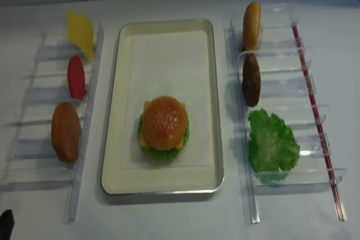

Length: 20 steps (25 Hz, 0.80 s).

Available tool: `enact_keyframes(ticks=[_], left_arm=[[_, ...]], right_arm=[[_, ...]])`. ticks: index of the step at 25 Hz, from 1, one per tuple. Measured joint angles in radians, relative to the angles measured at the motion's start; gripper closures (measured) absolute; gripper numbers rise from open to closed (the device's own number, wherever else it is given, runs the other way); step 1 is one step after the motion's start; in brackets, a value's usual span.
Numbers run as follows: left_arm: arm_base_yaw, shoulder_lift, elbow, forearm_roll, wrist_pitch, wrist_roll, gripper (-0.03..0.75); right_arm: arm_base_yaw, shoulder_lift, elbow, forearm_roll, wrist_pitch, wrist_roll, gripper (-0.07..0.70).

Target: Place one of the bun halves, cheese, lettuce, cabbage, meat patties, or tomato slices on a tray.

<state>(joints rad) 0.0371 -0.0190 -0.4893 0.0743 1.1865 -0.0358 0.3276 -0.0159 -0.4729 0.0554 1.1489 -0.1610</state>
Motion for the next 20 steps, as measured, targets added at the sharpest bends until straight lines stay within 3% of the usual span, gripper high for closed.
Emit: enact_keyframes(ticks=[15, 20], left_arm=[[0.0, 0.0, 0.0, 0.0, 0.0, -0.002, 0.243], [0.0, 0.0, 0.0, 0.0, 0.0, -0.002, 0.243]], right_arm=[[-0.004, 0.0, 0.001, -0.006, 0.0, -0.004, 0.167], [-0.11, 0.0, 0.001, -0.006, 0.0, -0.012, 0.204]])
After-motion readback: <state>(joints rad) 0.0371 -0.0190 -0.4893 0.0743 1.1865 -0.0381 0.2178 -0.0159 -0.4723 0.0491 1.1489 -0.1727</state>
